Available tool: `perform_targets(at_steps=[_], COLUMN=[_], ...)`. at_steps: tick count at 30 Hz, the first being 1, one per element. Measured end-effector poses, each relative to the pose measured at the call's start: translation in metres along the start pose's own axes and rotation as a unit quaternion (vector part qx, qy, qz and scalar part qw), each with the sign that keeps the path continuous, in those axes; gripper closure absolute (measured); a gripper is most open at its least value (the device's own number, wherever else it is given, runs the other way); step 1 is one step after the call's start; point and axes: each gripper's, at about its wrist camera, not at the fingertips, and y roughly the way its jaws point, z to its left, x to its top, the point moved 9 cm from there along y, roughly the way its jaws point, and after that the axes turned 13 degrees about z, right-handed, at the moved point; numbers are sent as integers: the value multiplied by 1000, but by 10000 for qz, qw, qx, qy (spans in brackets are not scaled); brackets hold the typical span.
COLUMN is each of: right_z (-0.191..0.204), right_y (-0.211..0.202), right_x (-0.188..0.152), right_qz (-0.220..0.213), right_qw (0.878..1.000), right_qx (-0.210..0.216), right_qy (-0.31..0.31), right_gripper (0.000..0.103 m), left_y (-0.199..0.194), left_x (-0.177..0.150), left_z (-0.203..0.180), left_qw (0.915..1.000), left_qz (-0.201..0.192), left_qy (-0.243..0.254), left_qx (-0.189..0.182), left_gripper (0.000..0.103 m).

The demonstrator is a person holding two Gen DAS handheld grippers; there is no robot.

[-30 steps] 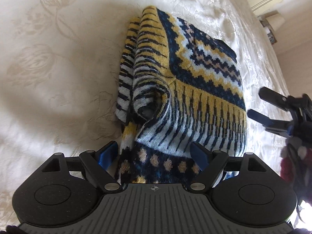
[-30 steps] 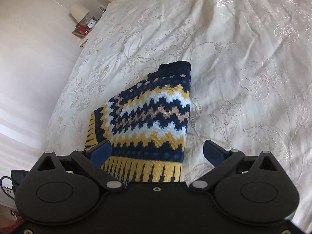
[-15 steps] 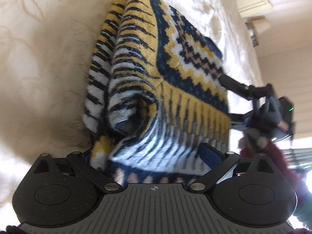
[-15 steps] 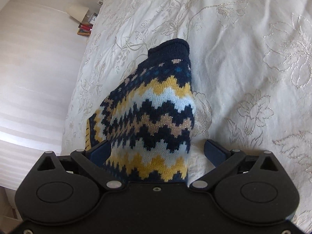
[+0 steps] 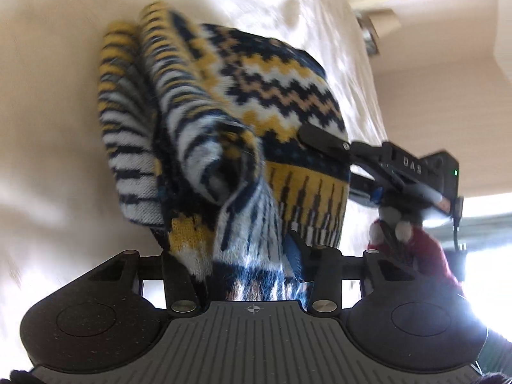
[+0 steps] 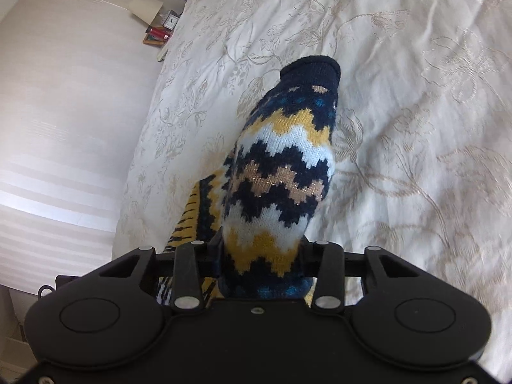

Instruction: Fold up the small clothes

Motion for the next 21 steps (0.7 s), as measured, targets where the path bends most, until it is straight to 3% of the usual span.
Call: perform_targets(at_steps=[7, 9, 12, 13, 15, 17, 21], right_z=[-13, -23, -40, -44, -45, -46, -44], right_y=[-28, -30, -35, -38, -43, -52, -63], right_x=[-42, -51, -58, -58, -55, -58, -56], right_qz=[277, 353, 289, 196, 58, -133, -396], right_qw=[9991, 9982, 9952, 9943, 9944, 9945, 9929], right_qx=[-323, -470, -892, -997, -949, -907, -1005], right_qy=[61, 137, 295, 337, 458, 510, 493], right_gripper=[51, 49, 31, 25, 24, 12, 8], left_y=[46, 57, 60, 57, 47, 37, 12], left_x=[-86, -107, -128, -131, -136, -142, -144], left_z=[-23, -16, 1, 3, 1, -5, -34], left_qw=[9989, 9979, 9901, 9891, 9869, 9826, 9722], left_qz=[470, 516, 476, 398, 223, 26, -371], left_qy=[32, 9, 122, 138, 157, 326, 886], left_qx=[-12, 392, 1314, 1407, 1588, 1831, 2134], left_gripper=[59, 59, 56, 55, 53, 53, 53])
